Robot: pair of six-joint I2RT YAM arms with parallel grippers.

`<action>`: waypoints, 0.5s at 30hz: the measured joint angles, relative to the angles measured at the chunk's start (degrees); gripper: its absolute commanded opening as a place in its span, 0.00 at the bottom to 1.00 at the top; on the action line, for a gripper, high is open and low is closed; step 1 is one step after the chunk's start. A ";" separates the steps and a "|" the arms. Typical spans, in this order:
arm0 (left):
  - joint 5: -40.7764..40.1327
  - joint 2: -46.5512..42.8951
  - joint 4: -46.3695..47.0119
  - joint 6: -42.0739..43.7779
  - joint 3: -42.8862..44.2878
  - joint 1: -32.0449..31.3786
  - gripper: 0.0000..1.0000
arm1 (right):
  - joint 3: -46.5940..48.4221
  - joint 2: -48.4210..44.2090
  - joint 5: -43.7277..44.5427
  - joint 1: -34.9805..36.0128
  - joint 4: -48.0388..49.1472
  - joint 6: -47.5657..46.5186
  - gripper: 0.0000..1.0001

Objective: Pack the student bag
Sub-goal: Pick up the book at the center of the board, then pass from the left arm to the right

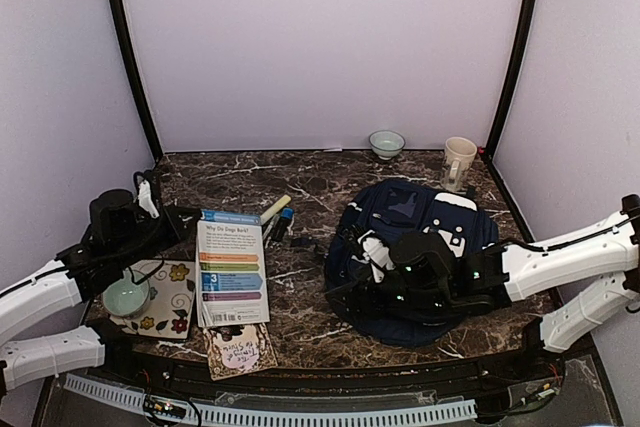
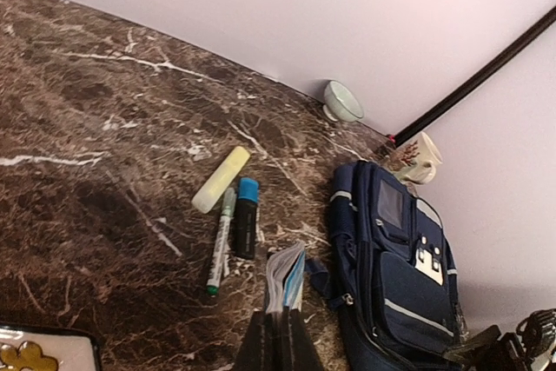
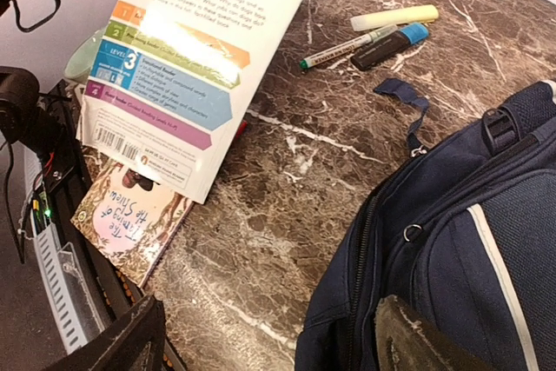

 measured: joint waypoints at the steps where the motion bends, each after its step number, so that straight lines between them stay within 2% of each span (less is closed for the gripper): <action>1: 0.85 0.55 0.39 0.61 0.92 -0.22 0.00 | 0.24 -0.07 -0.70 -0.07 -0.13 -0.37 0.86; 5: 3.39 3.08 1.31 3.02 4.66 -2.93 0.00 | 0.35 -1.46 -3.63 -0.66 -0.24 -2.47 0.87; 10: 6.10 7.37 1.33 6.88 10.86 -9.16 0.00 | 0.35 -5.40 -7.06 -3.08 -0.33 -5.29 0.99; 15: 11.82 11.28 1.62 9.31 16.09 -12.37 0.00 | 0.35 -10.03 -10.99 -5.75 -0.28 -7.98 1.00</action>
